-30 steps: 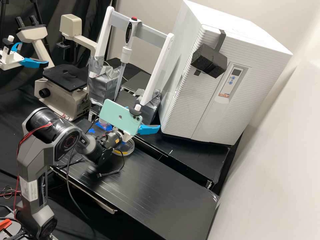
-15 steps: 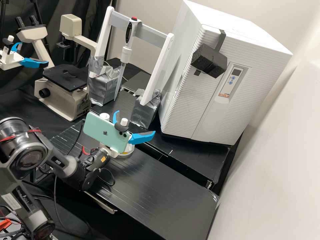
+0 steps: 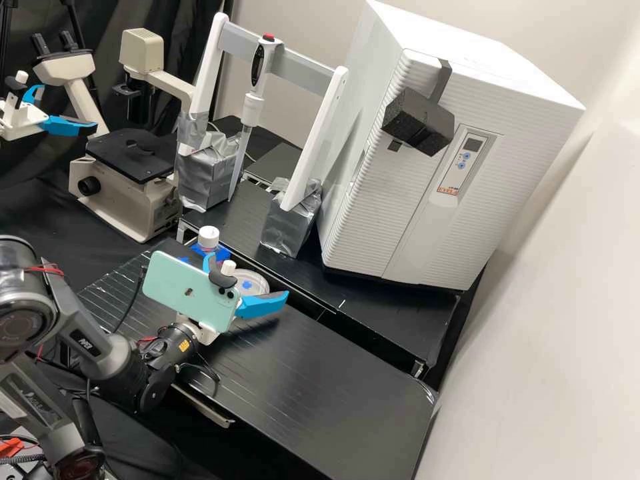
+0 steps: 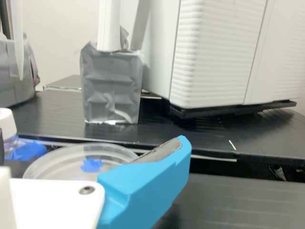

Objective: Open the lid

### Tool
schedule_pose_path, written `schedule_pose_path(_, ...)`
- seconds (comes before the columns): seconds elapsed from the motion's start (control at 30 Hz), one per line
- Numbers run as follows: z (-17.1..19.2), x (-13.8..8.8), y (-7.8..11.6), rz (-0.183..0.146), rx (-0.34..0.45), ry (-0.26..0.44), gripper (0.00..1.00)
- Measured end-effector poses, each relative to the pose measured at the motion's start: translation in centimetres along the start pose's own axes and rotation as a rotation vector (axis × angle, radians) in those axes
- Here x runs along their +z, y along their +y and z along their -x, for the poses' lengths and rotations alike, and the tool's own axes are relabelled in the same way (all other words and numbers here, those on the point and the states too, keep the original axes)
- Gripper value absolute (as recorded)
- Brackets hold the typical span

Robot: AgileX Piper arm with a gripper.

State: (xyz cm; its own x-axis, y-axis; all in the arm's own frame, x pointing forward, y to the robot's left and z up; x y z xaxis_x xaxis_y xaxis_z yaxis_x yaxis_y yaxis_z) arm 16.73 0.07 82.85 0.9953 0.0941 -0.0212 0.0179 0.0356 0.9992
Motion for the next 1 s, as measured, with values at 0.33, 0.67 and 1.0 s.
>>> schedule_pose_path(0.33,0.0,0.3,-0.1,-0.011,-0.009,-0.013,1.0)
schedule_pose_path(0.67,0.0,1.1,-0.2,-0.027,-0.02,-0.05,0.0)
schedule_pose_path(1.0,0.1,0.9,0.0,-0.039,-0.02,-0.039,0.0)
